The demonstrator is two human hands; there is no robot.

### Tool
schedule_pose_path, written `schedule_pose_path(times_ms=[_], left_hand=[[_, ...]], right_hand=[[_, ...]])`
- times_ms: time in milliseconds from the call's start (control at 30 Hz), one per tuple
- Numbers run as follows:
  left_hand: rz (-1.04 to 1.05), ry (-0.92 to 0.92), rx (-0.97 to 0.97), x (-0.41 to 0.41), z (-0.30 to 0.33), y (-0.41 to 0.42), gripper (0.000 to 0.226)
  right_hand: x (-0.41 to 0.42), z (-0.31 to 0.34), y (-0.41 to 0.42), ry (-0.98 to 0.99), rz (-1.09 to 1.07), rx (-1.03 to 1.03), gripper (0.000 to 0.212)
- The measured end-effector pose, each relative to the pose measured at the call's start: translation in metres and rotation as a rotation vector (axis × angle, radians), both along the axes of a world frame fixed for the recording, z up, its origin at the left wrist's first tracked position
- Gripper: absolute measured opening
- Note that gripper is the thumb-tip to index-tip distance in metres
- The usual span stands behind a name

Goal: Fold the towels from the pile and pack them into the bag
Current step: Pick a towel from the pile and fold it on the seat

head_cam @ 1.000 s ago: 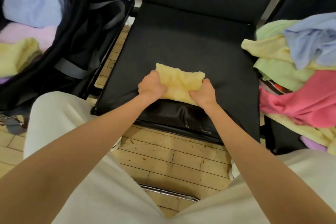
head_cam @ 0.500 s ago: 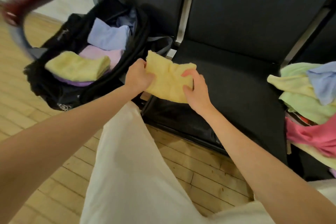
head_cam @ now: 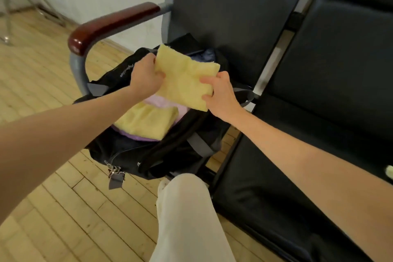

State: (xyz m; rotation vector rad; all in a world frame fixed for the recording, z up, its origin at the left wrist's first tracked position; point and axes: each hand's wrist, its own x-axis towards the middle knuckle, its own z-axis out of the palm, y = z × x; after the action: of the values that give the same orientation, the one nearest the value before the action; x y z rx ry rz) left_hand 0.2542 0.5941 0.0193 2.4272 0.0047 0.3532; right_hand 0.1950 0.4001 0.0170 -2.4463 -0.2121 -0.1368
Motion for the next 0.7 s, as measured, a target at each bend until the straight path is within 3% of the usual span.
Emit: schedule_pose_path(times_ms=[267, 433, 567, 700], left_hand=[[-0.025, 0.094, 0.072, 0.077, -0.043, 0.036, 0.013], [0.015, 0.275, 0.239, 0.09, -0.074, 0.041, 0.04], [0.025, 0.336, 0.351, 0.083, -0.092, 0.043, 0.026], [0.016, 0.294, 0.424, 0.072, -0.09, 0.035, 0.013]], right_hand=[[0.081, -0.04, 0.042, 0.045, 0.058, -0.132, 0.051], [0.102, -0.082, 0.051, 0.177, 0.07, -0.142, 0.047], [0.101, -0.098, 0.059, 0.291, 0.119, -0.178, 0.048], [0.09, -0.088, 0.056, 0.282, 0.128, -0.257, 0.039]])
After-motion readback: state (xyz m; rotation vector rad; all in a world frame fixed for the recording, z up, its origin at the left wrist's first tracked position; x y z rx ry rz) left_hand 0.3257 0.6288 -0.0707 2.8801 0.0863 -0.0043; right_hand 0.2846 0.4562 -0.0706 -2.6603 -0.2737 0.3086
